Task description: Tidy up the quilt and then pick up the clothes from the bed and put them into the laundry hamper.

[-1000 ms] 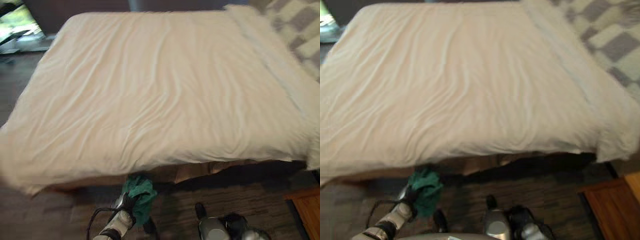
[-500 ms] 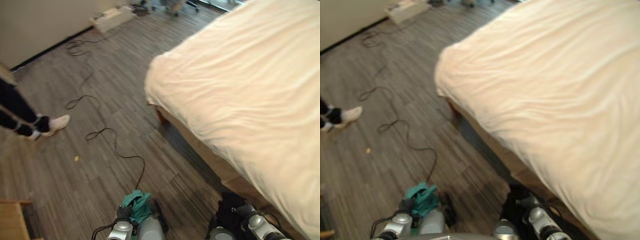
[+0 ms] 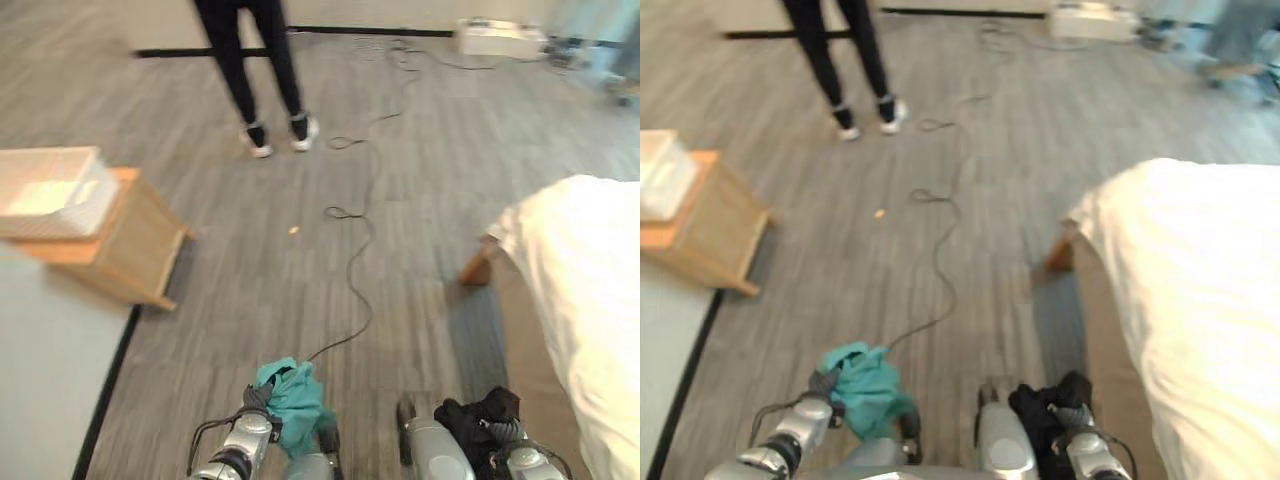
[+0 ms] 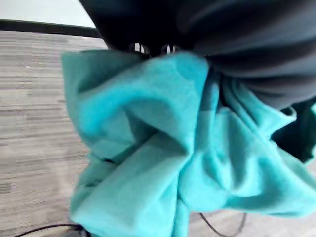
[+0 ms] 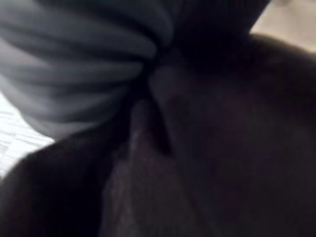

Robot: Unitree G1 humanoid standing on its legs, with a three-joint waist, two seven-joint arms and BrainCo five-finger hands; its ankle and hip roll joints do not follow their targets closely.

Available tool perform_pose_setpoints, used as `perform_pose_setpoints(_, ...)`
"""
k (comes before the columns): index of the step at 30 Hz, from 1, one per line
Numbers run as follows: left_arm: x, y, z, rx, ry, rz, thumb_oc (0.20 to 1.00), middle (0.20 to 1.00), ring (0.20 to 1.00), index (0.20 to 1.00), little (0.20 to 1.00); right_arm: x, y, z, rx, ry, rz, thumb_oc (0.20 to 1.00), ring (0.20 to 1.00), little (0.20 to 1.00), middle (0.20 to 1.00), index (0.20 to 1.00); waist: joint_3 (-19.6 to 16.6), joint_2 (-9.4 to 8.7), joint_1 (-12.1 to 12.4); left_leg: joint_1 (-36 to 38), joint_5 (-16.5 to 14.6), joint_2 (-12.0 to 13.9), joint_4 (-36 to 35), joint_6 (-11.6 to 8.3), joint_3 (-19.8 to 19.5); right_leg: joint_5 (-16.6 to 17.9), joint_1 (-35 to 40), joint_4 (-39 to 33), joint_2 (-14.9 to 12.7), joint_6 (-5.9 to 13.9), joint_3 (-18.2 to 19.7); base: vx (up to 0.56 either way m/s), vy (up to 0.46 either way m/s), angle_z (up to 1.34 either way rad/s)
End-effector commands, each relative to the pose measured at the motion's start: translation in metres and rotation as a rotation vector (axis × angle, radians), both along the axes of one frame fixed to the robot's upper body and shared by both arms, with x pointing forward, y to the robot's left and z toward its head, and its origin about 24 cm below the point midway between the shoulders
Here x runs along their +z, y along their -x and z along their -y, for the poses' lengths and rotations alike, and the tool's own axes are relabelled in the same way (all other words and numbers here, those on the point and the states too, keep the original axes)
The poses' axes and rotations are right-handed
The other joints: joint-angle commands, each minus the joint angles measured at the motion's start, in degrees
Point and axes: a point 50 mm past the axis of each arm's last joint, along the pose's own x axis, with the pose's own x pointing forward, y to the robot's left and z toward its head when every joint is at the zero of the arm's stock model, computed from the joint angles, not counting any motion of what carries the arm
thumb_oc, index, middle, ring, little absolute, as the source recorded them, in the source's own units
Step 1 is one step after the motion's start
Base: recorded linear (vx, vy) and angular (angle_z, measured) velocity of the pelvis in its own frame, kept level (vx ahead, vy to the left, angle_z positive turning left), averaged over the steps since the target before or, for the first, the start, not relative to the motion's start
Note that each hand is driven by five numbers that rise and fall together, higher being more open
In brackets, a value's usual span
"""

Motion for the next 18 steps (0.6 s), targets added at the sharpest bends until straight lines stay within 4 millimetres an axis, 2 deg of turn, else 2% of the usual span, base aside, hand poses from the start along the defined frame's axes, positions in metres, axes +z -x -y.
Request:
perform_pose_setpoints(1,-0.028,0.064,0.009,-0.560,-0.121,-0.349,0.200,0.200,0.200,0.200,0.200,-0.020,0.044,-0.006,0.266,0.020,-0.293,0.200,0.200,0.200,0.200,0.200,-8.9,-0.20,2.7,5.3,-7.9,1.2,0.0,-4.80,1.5,0.6,20.5,-10.6,3.2,-1.82,-4.5,0.04,-0.016,0.26)
perform_pose_setpoints(5,-0.028,0.064,0.007,-0.511,-0.106,-0.337,0.200,0.200,0.200,0.200,0.200,-0.018,0.037,-0.006,0.276,0.022,-0.270,0.200,0.200,0.200,0.200,0.200,-8.6,0.23,3.1,6.4,-7.9,1.4,0.0,-4.88,1.8,-0.1,20.4,-9.8,3.2,-2.28,-4.8,0.10,-0.034,-0.02)
perform_pose_setpoints(6,-0.027,0.063,0.007,-0.479,-0.099,-0.324,0.200,0.200,0.200,0.200,0.200,-0.017,0.032,-0.006,0.272,0.020,-0.252,0.200,0.200,0.200,0.200,0.200,-8.1,0.11,3.4,5.7,-8.5,1.5,2.1,-4.98,1.8,-0.4,20.4,-9.2,3.1,-2.48,-4.9,0.08,-0.060,0.00)
perform_pose_setpoints(7,-0.026,0.060,0.007,-0.454,-0.092,-0.309,0.200,0.200,0.200,0.200,0.200,-0.016,0.029,-0.006,0.266,0.019,-0.240,0.200,0.200,0.200,0.200,0.200,-7.6,-0.16,3.8,4.4,-9.1,1.5,4.9,-5.09,1.7,-0.7,20.3,-8.9,2.8,-2.76,-4.9,0.05,-0.117,0.03)
perform_pose_setpoints(8,-0.024,0.052,0.006,-0.407,-0.078,-0.271,0.200,0.200,0.200,0.200,0.200,-0.014,0.024,-0.004,0.253,0.012,-0.217,0.200,0.200,0.200,0.200,0.200,-6.2,-0.86,4.6,0.1,-10.0,1.4,13.0,-6.09,1.2,-1.2,20.5,-8.6,2.6,-3.54,-5.2,0.05,-0.144,0.19)
perform_pose_setpoints(9,-0.023,0.050,0.007,-0.376,-0.065,-0.253,0.200,0.200,0.200,0.200,0.200,-0.013,0.024,-0.003,0.249,0.012,-0.210,0.200,0.200,0.200,0.200,0.200,-5.4,-1.22,5.1,-2.9,-8.7,1.8,19.0,-6.77,1.0,-1.6,21.1,-8.7,2.6,-4.22,-5.4,0.04,-0.122,0.30)
perform_pose_setpoints(10,-0.023,0.050,0.007,-0.376,-0.065,-0.253,0.200,0.200,0.200,0.200,0.200,-0.013,0.023,-0.003,0.249,0.012,-0.210,0.200,0.200,0.200,0.200,0.200,-5.4,-1.14,4.9,-3.3,-8.9,1.9,19.6,-6.82,0.9,-1.6,21.0,-8.7,2.7,-4.26,-5.5,0.04,-0.092,0.39)
perform_pose_setpoints(11,-0.021,0.046,0.008,-0.326,-0.046,-0.222,0.200,0.200,0.200,0.200,0.200,-0.012,0.022,-0.001,0.236,0.015,-0.200,0.200,0.200,0.200,0.200,0.200,-4.4,-1.31,5.3,-6.9,-6.1,2.5,25.3,-7.54,0.0,-1.9,21.7,-8.8,2.9,-4.94,-5.9,0.03,-0.103,0.33)
perform_pose_setpoints(12,-0.018,0.035,0.009,-0.271,-0.030,-0.170,0.200,0.200,0.200,0.200,0.200,-0.010,0.018,0.001,0.213,0.021,-0.176,0.200,0.200,0.200,0.200,0.200,-2.6,-1.48,5.7,-11.3,-1.7,3.4,32.4,-8.69,-1.0,-2.2,22.4,-8.7,3.1,-5.85,-6.4,0.09,-0.146,0.27)
perform_pose_setpoints(13,-0.016,0.029,0.011,-0.244,-0.020,-0.138,0.200,0.200,0.200,0.200,0.200,-0.009,0.013,0.002,0.192,0.021,-0.156,0.200,0.200,0.200,0.200,0.200,-2.0,-1.96,5.7,-14.1,0.6,4.0,35.3,-8.72,-0.7,-2.7,22.8,-8.8,3.1,-6.36,-6.9,0.14,-0.127,0.26)
perform_pose_setpoints(14,-0.013,0.024,0.012,-0.238,-0.026,-0.109,0.200,0.200,0.200,0.200,0.200,-0.007,0.010,0.004,0.166,0.018,-0.136,0.200,0.200,0.200,0.200,0.200,-1.5,-2.22,5.9,-17.0,0.1,4.4,37.1,-8.22,0.7,-3.2,23.6,-9.2,3.0,-6.49,-7.3,0.36,-0.047,0.19)
perform_pose_setpoints(15,-0.011,0.019,0.014,-0.254,-0.030,-0.085,0.200,0.200,0.200,0.200,0.200,-0.007,0.012,0.004,0.142,0.001,-0.129,0.200,0.200,0.200,0.200,0.200,-2.0,-2.15,6.7,-19.9,-1.9,4.8,31.9,-7.34,4.1,-4.1,25.7,-11.3,2.9,-6.00,-7.9,0.31,0.001,0.52)
perform_pose_setpoints(16,-0.011,0.020,0.014,-0.255,-0.030,-0.086,0.200,0.200,0.200,0.200,0.200,-0.007,0.012,0.004,0.141,0.001,-0.130,0.200,0.200,0.200,0.200,0.200,-1.9,-2.32,6.8,-19.6,-2.0,4.7,31.7,-7.27,4.3,-4.1,25.9,-11.5,2.7,-5.91,-7.8,0.43,0.094,0.34)
perform_pose_setpoints(17,-0.013,0.024,0.015,-0.263,-0.025,-0.096,0.200,0.200,0.200,0.200,0.200,-0.009,0.017,0.005,0.135,-0.005,-0.141,0.200,0.200,0.200,0.200,0.200,-2.3,-1.96,7.3,-19.5,-2.7,4.3,24.8,-6.68,6.4,-4.4,27.0,-12.6,2.5,-5.11,-7.8,0.33,0.142,0.21)
perform_pose_setpoints(18,-0.014,0.026,0.016,-0.269,-0.021,-0.107,0.200,0.200,0.200,0.200,0.200,-0.009,0.020,0.006,0.135,-0.007,-0.150,0.200,0.200,0.200,0.200,0.200,-3.0,-1.15,7.6,-19.7,-1.8,4.2,19.0,-6.78,6.9,-4.7,27.7,-13.4,2.8,-4.65,-7.8,0.50,0.216,-0.45)
